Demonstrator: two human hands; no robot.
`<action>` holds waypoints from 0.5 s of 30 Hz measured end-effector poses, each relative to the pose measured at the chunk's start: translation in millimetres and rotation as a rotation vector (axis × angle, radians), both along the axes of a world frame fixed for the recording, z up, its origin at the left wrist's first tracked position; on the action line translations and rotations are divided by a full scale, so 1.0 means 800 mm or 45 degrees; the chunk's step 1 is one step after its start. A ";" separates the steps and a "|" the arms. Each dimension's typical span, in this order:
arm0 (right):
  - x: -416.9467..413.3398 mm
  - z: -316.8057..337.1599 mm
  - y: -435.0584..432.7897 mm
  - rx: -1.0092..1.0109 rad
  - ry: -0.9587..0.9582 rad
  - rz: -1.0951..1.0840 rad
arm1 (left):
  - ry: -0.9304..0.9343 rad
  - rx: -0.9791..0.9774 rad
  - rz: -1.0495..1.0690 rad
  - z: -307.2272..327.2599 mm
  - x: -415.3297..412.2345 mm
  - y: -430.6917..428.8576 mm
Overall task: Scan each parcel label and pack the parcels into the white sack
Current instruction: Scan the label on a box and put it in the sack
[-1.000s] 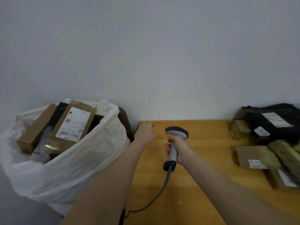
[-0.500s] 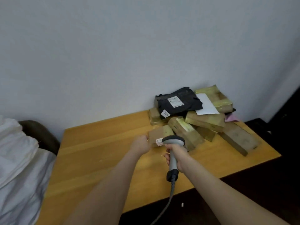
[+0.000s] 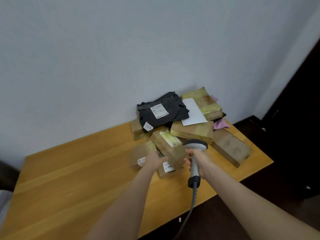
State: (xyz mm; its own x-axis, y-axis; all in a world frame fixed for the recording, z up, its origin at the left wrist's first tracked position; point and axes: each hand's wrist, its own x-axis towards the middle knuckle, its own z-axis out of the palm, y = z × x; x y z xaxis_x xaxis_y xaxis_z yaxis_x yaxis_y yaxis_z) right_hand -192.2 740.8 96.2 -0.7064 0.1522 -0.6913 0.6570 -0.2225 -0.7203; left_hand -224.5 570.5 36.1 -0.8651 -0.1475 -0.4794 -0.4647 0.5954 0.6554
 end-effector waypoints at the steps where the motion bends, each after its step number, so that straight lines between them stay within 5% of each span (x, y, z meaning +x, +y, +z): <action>1: -0.009 -0.002 0.003 -0.004 0.004 -0.009 | -0.019 0.115 0.061 -0.009 -0.008 0.005; 6: -0.051 -0.018 0.015 -0.042 -0.019 -0.026 | -0.162 0.493 0.246 -0.055 -0.040 0.039; 15: -0.081 -0.035 0.031 -0.105 -0.045 0.008 | -0.136 0.437 0.637 -0.075 -0.058 0.052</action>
